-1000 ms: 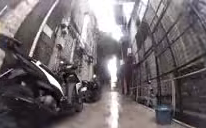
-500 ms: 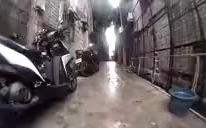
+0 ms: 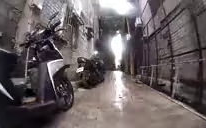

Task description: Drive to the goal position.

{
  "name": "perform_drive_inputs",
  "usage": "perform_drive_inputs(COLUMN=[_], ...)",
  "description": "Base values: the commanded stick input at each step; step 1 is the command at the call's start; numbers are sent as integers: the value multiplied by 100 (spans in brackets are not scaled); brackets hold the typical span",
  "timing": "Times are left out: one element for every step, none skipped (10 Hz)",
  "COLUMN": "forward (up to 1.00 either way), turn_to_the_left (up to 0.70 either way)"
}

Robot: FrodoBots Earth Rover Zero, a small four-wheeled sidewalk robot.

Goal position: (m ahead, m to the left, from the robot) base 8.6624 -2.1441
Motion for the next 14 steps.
perform_drive_inputs(forward=[99, 99, 99, 99, 99, 99, 99, 99, 99, 99, 99, 99, 99, 99], turn_to_the_left=[0, 0, 0, 0, -6, -26, -33, 0, 0, 0, -3, -39, -39, -39])
